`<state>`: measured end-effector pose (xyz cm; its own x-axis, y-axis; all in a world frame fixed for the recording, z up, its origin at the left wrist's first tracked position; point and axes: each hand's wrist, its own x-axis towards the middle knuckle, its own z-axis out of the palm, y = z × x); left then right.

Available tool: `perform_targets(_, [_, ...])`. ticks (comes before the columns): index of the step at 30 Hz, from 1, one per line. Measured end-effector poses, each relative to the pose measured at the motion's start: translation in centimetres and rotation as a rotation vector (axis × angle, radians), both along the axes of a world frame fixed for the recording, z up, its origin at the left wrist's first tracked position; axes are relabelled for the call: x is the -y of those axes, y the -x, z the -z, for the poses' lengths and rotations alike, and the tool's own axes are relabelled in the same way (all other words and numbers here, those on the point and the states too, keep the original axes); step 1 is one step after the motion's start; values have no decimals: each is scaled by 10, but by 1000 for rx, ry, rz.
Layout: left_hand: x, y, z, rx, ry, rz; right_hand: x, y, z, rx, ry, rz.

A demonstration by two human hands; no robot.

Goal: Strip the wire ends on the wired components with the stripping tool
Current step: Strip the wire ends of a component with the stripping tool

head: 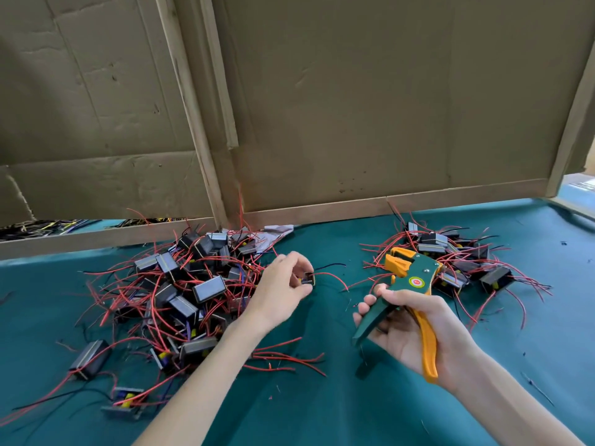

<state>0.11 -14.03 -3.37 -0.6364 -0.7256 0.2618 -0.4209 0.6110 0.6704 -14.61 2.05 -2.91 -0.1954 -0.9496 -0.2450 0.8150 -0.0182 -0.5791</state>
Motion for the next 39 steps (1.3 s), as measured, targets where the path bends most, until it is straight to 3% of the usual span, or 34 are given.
perform_targets(2, [-1, 4, 4, -29, 142, -26, 0, -1, 1, 1, 1, -1])
perform_targets(7, [-4, 20, 18, 158, 493, 125, -1, -6, 1, -18, -18, -24])
perform_targets(9, [-6, 21, 21, 133, 565, 141, -2, -8, 1, -36, -17, -37])
perform_targets(12, [-6, 17, 17, -42, 435, 130, -4, -9, -2, -62, -9, -56])
perform_targets(17, [-4, 5, -13, -435, -130, 20, -7, -9, -4, -150, -1, -101])
perform_targets(22, [-7, -10, -40, -649, -251, 41, -11, -15, -5, -211, 30, -172])
perform_targets(28, [-21, -19, -53, -676, -324, 119, -12, -19, -2, -243, 67, -259])
perform_targets(39, [-35, -21, -57, -548, -269, 170, -10, -19, 1, -459, 147, -339])
